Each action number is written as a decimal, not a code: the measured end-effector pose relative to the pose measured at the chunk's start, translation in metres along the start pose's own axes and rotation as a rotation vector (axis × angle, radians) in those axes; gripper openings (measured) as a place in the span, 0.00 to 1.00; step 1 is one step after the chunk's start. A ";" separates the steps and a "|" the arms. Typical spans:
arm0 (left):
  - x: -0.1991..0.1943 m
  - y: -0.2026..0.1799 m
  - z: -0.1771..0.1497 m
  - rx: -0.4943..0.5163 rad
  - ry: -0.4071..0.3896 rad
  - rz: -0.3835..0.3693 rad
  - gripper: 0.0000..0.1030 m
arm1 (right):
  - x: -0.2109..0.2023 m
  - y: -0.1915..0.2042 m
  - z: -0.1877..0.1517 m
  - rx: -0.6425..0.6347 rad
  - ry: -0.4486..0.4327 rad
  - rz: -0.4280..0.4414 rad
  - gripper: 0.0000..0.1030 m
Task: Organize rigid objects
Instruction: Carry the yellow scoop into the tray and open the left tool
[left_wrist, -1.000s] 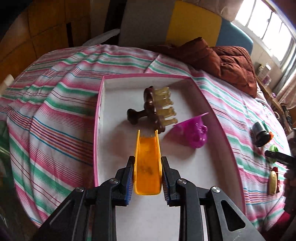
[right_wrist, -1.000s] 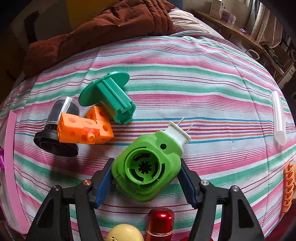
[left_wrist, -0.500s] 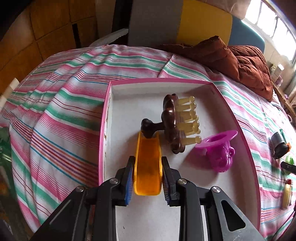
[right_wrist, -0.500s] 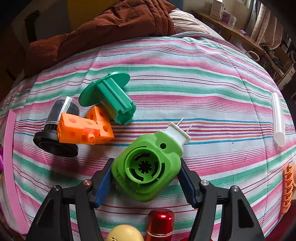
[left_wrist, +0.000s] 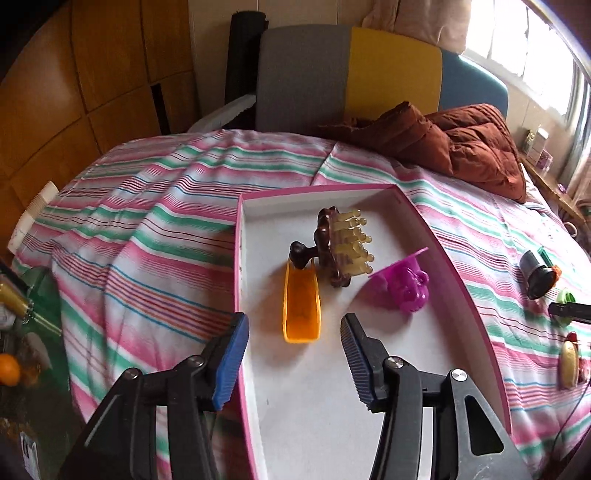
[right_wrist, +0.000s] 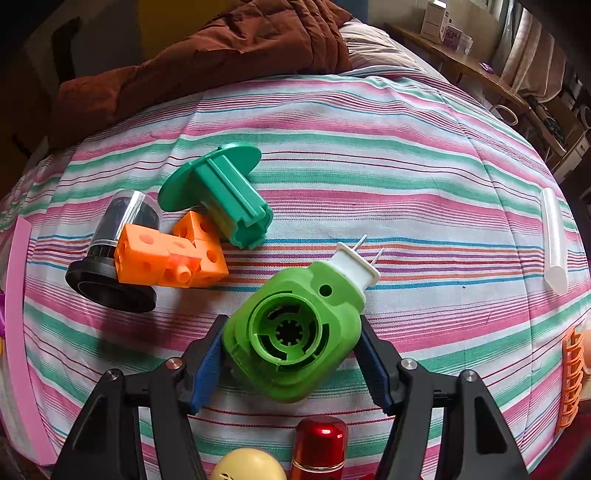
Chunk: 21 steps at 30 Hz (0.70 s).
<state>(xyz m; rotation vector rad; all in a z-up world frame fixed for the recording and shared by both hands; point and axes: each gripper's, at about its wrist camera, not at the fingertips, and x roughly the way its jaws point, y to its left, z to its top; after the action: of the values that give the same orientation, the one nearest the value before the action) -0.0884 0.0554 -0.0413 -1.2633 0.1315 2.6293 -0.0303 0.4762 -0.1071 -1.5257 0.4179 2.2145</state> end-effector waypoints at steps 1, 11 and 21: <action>-0.006 0.000 -0.003 -0.001 -0.007 -0.004 0.51 | 0.000 0.000 0.000 -0.001 -0.001 -0.001 0.65; -0.043 -0.006 -0.025 0.009 -0.028 -0.044 0.51 | -0.002 0.000 -0.001 -0.006 -0.011 -0.006 0.64; -0.051 -0.009 -0.036 0.018 -0.020 -0.044 0.51 | -0.010 0.006 -0.010 -0.016 -0.019 0.003 0.64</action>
<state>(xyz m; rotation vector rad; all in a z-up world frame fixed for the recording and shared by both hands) -0.0277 0.0495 -0.0243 -1.2199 0.1233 2.5971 -0.0222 0.4650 -0.1012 -1.5122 0.3981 2.2373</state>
